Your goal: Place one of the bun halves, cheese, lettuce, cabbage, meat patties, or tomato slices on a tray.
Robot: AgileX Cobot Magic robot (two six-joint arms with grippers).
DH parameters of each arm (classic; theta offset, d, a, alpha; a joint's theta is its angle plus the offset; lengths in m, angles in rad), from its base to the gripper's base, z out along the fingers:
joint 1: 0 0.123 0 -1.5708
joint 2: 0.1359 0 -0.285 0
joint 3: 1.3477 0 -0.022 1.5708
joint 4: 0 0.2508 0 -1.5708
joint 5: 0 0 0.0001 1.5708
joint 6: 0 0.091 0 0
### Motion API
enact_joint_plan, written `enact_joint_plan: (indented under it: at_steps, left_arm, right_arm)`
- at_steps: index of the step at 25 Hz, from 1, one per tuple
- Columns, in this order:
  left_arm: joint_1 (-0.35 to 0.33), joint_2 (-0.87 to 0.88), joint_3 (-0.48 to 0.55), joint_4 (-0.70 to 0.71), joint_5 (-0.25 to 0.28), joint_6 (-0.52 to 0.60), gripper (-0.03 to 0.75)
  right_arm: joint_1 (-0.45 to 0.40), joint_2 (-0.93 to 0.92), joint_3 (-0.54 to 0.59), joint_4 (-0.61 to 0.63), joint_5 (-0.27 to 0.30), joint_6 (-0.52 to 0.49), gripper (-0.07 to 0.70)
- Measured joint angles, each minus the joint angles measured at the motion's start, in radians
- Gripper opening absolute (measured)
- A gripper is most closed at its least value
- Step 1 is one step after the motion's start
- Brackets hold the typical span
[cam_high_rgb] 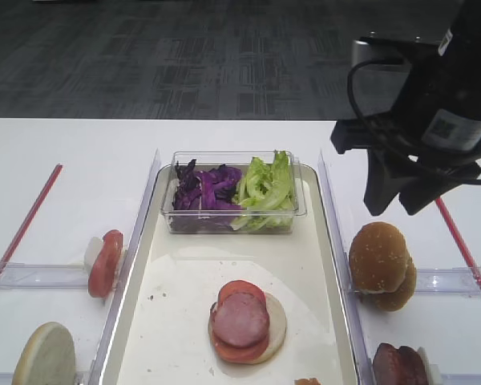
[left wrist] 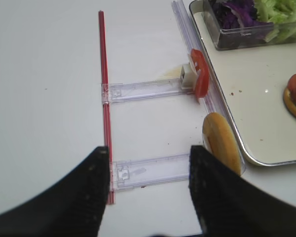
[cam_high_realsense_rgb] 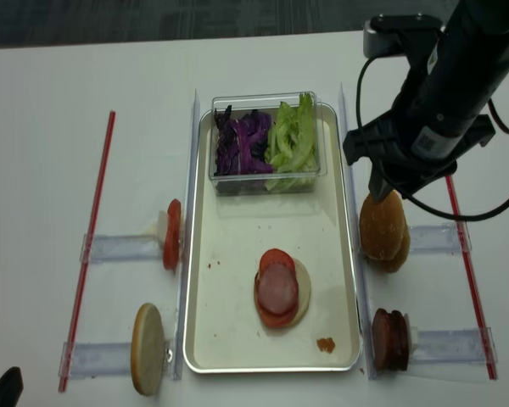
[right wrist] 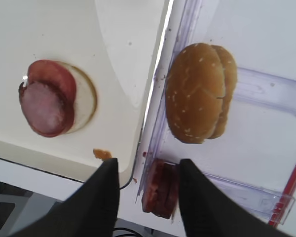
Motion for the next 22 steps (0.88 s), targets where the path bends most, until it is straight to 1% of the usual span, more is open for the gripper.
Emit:
enact_joint_plan:
  at_steps: [7,12,15,22]
  left_arm:
    - [0.0,0.0,0.0,0.0,0.0,0.0,0.35]
    - [0.0,0.0,0.0,0.0,0.0,0.0,0.35]
    - [0.0,0.0,0.0,0.0,0.0,0.0,0.35]
    - [0.0,0.0,0.0,0.0,0.0,0.0,0.35]
  right_arm:
    - [-0.178,-0.053,0.002,-0.046,0.0,-0.075,0.316]
    - [-0.275,-0.116,0.071,-0.084,0.003,-0.117,0.316]
    - [-0.298,-0.152,0.106,-0.104,0.008,-0.133,0.316]
    - [-0.302,-0.247,0.142,-0.135,0.01,-0.176,0.316]
